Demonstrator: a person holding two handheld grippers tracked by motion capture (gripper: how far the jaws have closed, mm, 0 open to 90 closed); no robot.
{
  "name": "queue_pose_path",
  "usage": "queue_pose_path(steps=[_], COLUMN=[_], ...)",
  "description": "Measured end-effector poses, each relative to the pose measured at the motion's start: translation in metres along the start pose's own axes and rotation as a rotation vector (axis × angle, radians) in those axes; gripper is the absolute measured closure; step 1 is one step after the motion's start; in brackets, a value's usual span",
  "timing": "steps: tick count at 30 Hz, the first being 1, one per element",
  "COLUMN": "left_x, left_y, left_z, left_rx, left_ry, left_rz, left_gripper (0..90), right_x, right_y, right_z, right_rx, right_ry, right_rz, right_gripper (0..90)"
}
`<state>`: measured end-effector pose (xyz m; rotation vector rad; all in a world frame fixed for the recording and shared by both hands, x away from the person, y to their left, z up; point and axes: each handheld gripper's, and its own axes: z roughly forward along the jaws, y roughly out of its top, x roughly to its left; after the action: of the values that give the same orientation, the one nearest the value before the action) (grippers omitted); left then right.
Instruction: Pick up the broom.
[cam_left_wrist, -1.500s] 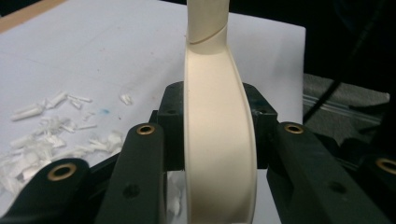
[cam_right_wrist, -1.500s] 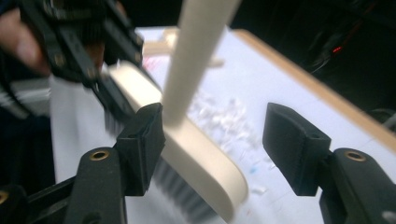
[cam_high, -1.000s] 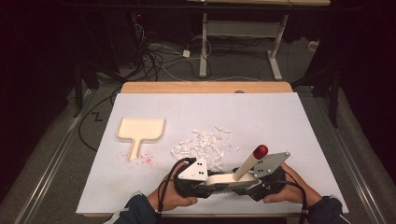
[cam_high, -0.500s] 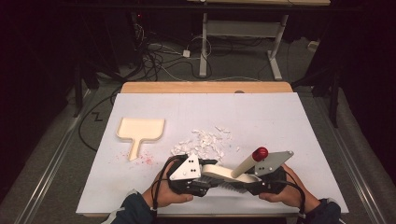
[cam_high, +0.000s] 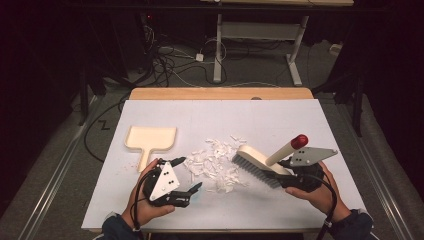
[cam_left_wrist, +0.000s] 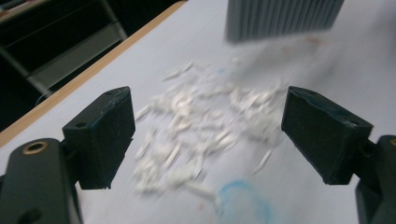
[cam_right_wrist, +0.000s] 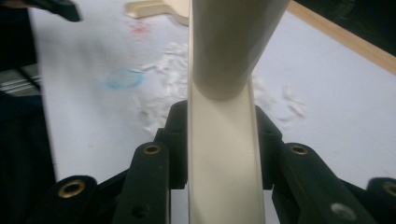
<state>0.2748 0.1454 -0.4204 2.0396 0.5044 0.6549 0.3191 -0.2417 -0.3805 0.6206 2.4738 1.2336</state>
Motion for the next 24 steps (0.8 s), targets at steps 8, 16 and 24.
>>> queue_pose_path(steps=[8,16,24], left_x=[0.014,0.014,0.007], left_y=[-0.042,-0.07,-0.082], left_z=[-0.019,-0.027,-0.035], left_rx=[0.068,0.158,0.206], left_ry=[0.134,0.21,0.207], left_rz=[-0.052,-0.114,-0.151], left_gripper=[17.8,16.6,16.6], right_x=[-0.018,-0.036,-0.05], right_y=[-0.007,-0.013,-0.017], right_z=[-0.007,-0.013,-0.01], right_rx=[0.014,0.014,0.048], right_ry=[-0.105,-0.195,-0.324], right_rz=[0.024,0.064,0.07], right_gripper=[68.2,68.2,68.2])
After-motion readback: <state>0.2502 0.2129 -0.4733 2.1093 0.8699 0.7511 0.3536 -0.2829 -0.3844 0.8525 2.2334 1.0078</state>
